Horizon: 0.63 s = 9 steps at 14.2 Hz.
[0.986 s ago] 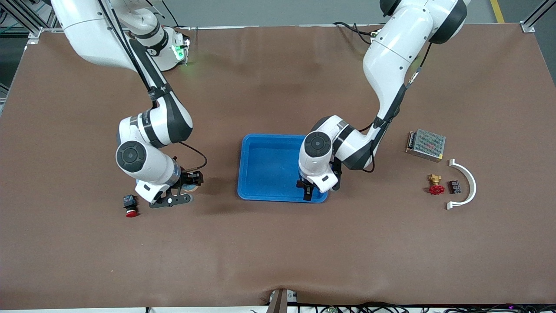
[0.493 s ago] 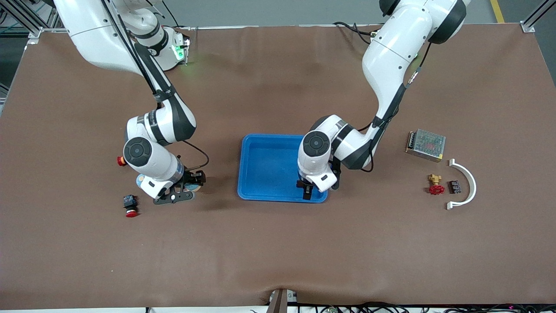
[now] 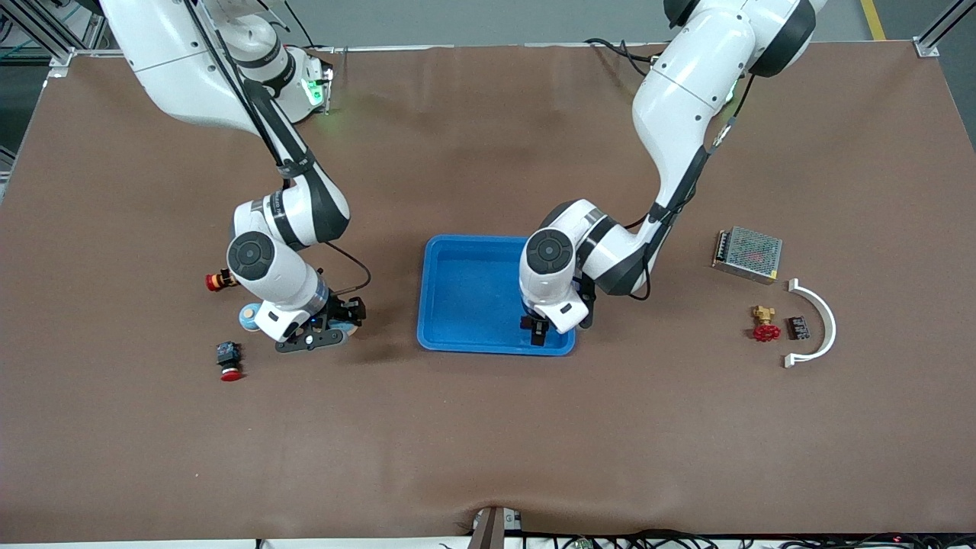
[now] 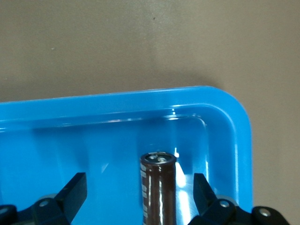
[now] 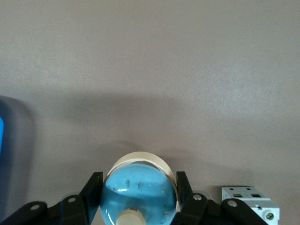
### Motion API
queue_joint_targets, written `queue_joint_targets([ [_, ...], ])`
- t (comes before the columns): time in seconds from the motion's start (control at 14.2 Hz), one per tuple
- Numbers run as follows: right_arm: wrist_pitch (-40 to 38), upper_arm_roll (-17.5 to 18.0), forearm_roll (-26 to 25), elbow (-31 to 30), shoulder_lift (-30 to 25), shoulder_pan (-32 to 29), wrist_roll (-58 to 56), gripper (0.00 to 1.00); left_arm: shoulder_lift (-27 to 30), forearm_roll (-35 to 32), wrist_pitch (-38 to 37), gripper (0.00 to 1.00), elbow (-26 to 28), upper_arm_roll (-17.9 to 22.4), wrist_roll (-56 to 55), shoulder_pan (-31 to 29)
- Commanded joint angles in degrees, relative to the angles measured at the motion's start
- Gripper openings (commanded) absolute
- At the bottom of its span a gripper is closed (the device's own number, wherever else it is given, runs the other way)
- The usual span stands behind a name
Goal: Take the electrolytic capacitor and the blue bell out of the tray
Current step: 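Set the bell beside the first bell while the left gripper lifts the capacitor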
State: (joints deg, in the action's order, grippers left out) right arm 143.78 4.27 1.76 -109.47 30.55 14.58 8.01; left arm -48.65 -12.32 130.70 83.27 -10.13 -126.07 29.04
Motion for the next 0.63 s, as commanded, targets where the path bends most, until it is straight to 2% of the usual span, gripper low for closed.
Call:
queue_joint_targets([
  [0.0,1.3,0.1,0.5,-1.0,0.0,0.1,-0.9,0.51,-0.3,-0.9,-0.5,1.00,-0.1,0.5,-1.6,0.7],
  [0.42,3.1,0.1,0.1,-1.0,2.2,0.1,-0.9,0.52,-0.2,-0.9,-0.5,1.00,-0.6,0.4,-2.0,0.7],
  [0.49,3.2,0.1,0.1,-1.0,2.6,0.0,-0.9,0.52,-0.2,-0.9,-0.5,0.94,-0.6,0.3,-2.0,0.7],
  [0.56,3.4,0.1,0.1,-1.0,2.8,0.0,-0.9,0.52,-0.2,-0.8,-0.5,0.84,-0.7,0.2,-2.0,0.7],
])
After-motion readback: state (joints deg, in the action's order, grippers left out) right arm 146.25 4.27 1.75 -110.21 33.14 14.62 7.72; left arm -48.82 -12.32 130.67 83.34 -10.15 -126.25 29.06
